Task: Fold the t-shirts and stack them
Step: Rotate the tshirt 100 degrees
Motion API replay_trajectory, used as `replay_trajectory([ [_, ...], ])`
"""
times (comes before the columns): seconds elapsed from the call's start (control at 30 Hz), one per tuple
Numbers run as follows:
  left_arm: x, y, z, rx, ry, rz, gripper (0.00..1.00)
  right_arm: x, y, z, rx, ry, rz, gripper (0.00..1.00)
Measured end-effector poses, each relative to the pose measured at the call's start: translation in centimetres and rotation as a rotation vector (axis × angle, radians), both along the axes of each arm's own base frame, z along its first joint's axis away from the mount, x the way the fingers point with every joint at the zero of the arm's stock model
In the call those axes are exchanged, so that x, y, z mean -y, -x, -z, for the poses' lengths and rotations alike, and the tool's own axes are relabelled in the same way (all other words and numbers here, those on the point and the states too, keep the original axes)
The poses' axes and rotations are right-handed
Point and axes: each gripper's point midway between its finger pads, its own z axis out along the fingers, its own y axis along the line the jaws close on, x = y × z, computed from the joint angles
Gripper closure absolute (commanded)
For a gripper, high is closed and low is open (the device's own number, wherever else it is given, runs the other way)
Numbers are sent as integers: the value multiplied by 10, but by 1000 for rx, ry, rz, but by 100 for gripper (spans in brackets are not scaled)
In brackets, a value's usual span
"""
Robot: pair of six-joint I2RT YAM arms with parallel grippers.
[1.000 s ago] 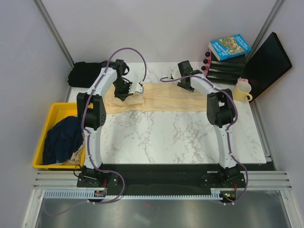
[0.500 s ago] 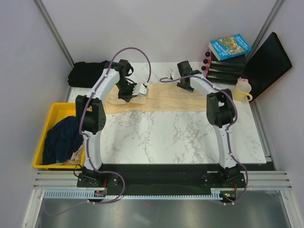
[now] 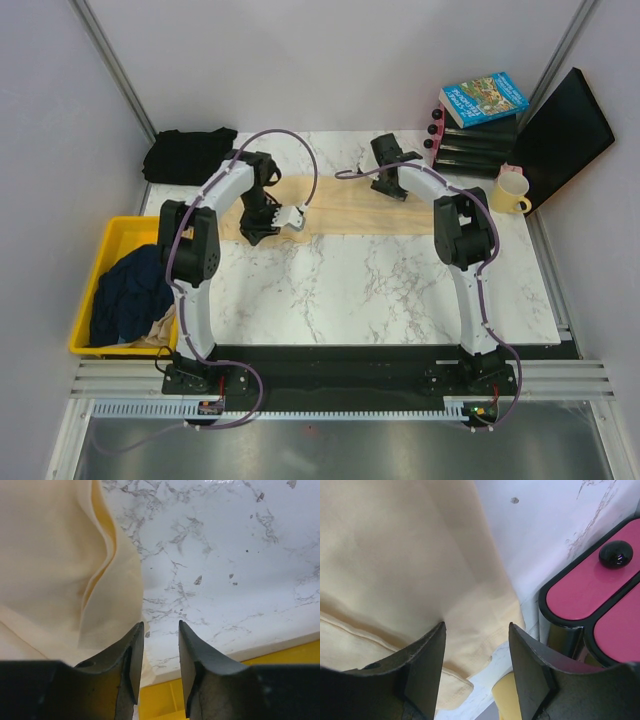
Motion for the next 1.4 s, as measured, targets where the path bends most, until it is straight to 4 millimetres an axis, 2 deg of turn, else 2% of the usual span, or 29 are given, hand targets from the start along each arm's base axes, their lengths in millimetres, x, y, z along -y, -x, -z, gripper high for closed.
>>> replay_trajectory([
  [0.2, -3, -11, -15, 52, -4, -5, 59, 1, 2, -5, 5, -2, 4, 38],
  [0.3, -6, -39, -33, 149, -1, -55, 60, 0, 2, -7, 11, -6, 6, 47],
  [0.33, -9, -50, -38, 187, -6, -78, 62, -1, 2, -8, 13, -8, 7, 63],
  [0.37, -13, -64, -43, 231, -12, -106, 72, -2, 2, -8, 13, -7, 6, 75],
  [0.4, -18, -79, -46, 275, -19, -134, 83, -2, 2, -8, 13, -8, 5, 93],
  [0.43, -23, -89, -45, 300, -24, -159, 93, -3, 2, -8, 13, -9, 5, 99],
  [0.47, -30, -99, -42, 327, -38, -186, 98, -5, 2, -8, 15, -15, 10, 100],
  [0.57, -50, -115, -24, 349, -94, -238, 98, -8, 1, -11, 25, -21, 8, 100],
  [0.63, -63, -124, -4, 345, -134, -265, 98, -10, -3, -16, 38, -26, 7, 100],
  [0.73, -78, -137, 23, 350, -185, -289, 98, -12, -7, -22, 58, -33, 6, 100],
  [0.83, -89, -152, 38, 384, -230, -302, 98, -14, -8, -24, 65, -36, 3, 100],
  [1.03, -98, -191, 36, 521, -277, -328, 98, -12, -8, -18, 57, -31, 1, 100],
  [1.1, -99, -195, 36, 539, -286, -332, 98, -10, -5, -11, 42, -25, -1, 100],
  [1.23, -104, -201, 35, 569, -310, -339, 98, 9, 7, 21, -33, 8, 13, 100],
  [1.4, -110, -208, 37, 601, -347, -340, 98, 28, 2, 24, -13, 36, 37, 100],
])
